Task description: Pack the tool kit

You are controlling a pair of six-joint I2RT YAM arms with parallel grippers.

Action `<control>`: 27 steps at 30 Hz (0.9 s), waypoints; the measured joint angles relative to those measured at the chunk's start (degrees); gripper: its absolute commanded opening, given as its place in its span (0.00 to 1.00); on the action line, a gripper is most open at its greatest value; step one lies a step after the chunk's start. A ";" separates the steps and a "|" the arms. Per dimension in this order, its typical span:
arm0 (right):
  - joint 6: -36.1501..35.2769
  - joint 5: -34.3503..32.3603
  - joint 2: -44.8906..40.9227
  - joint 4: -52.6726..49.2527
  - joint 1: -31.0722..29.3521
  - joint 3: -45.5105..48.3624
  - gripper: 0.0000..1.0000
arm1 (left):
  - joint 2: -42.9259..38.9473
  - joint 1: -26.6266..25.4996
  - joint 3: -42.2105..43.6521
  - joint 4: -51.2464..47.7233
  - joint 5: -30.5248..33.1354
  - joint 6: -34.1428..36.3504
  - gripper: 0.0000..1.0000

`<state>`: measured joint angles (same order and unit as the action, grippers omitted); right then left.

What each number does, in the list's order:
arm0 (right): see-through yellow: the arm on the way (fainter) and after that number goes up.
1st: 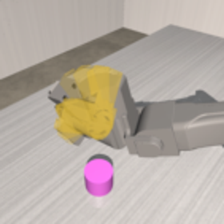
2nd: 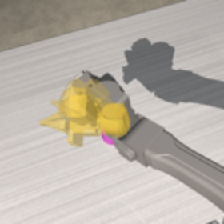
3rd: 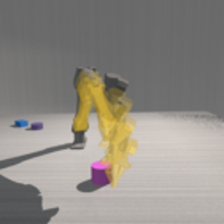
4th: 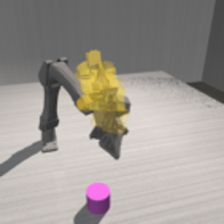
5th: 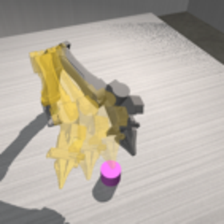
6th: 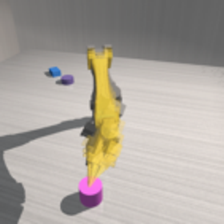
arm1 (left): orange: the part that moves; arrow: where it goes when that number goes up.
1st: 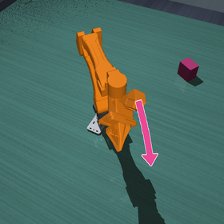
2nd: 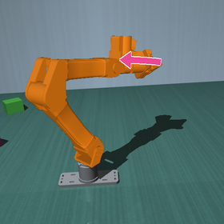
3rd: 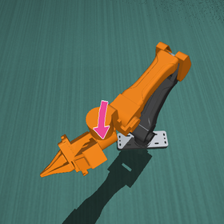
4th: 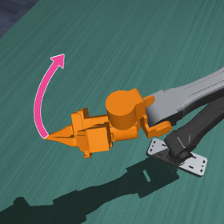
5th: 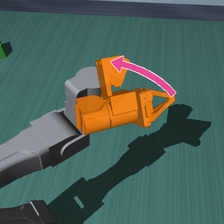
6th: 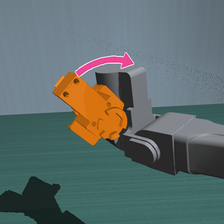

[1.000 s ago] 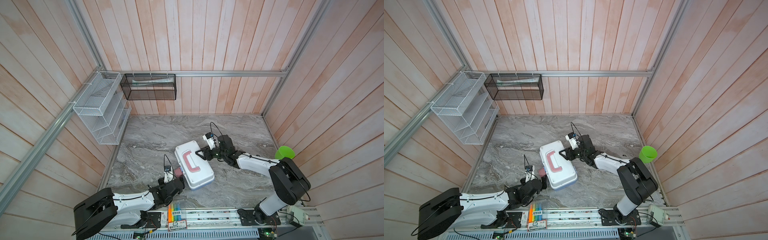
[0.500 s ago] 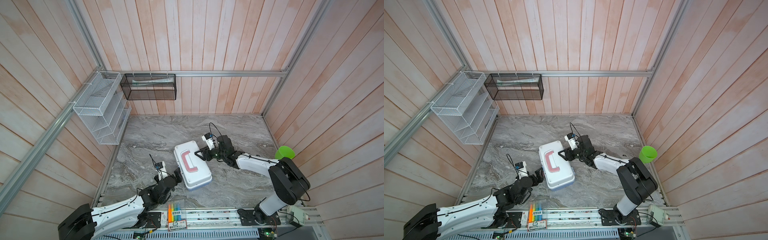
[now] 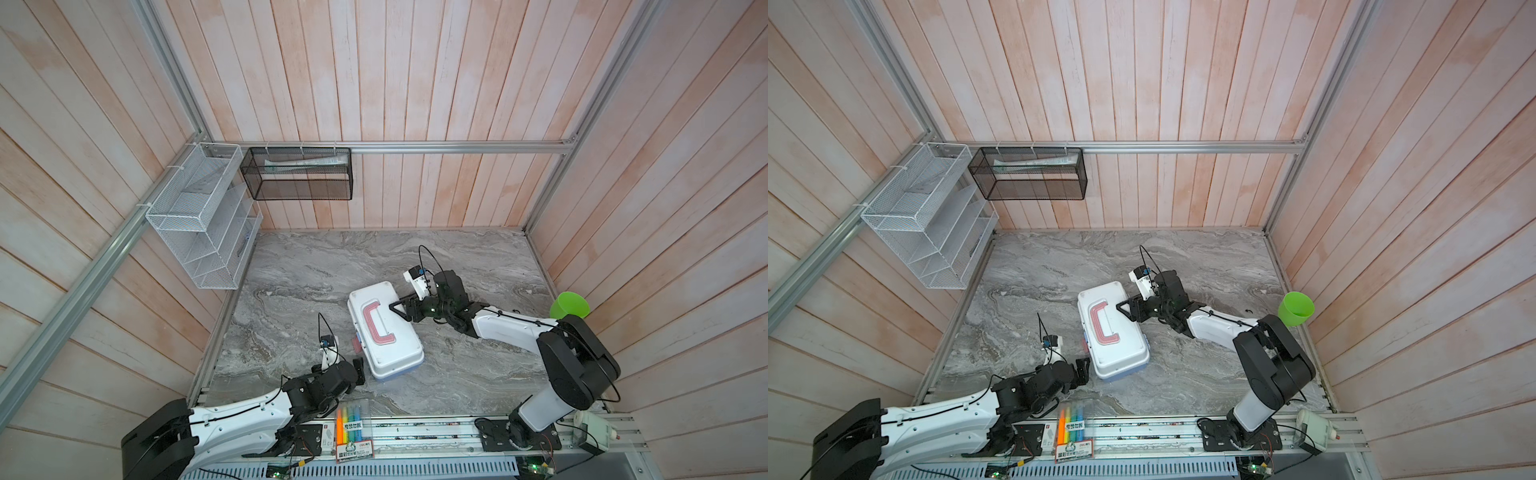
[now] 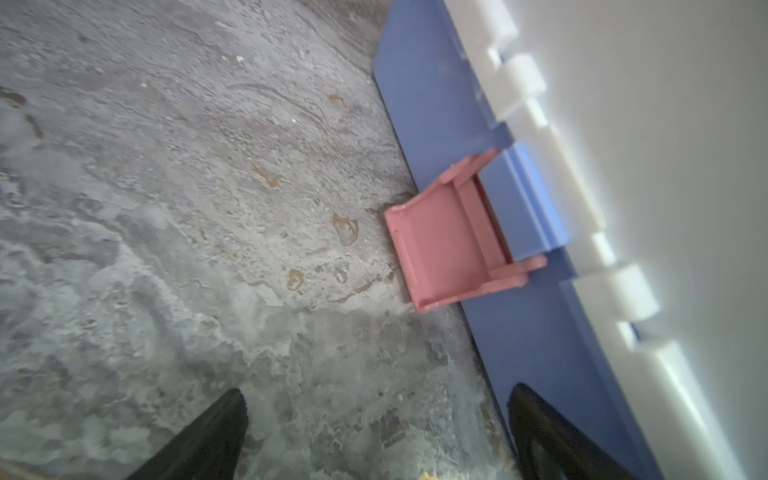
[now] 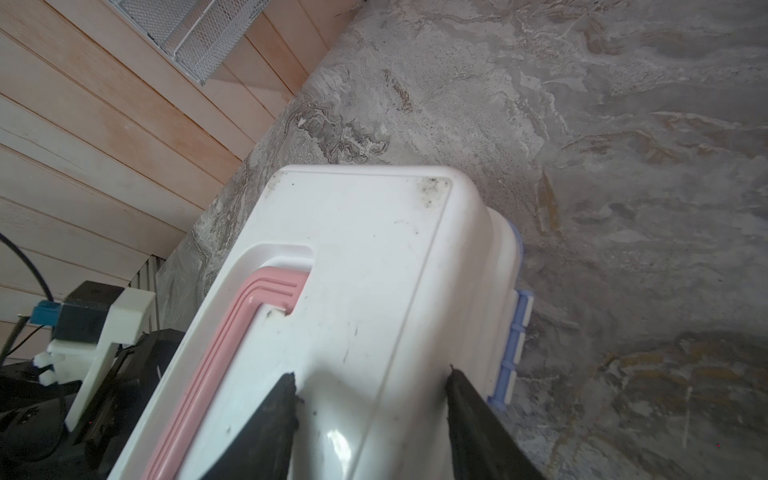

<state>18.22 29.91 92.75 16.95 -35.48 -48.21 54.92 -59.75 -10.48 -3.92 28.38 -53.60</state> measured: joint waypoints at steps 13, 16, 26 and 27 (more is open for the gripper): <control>-1.16 1.09 -0.42 -1.18 1.03 0.00 0.55 | 13.81 0.04 -2.08 11.61 4.72 9.70 1.00; -1.73 2.25 -1.22 -2.67 1.92 0.17 0.55 | 16.04 0.72 -2.49 13.22 5.99 9.90 1.00; -2.38 3.45 -2.54 -5.01 2.64 0.74 0.55 | 18.03 6.82 -3.10 14.60 7.48 10.51 1.00; -2.36 3.48 -2.54 -4.98 2.64 0.76 0.55 | 18.03 6.82 -3.26 14.05 7.50 10.32 1.00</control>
<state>15.86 33.39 90.21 11.97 -32.84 -47.44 72.95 -52.93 -13.74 10.13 35.88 -43.29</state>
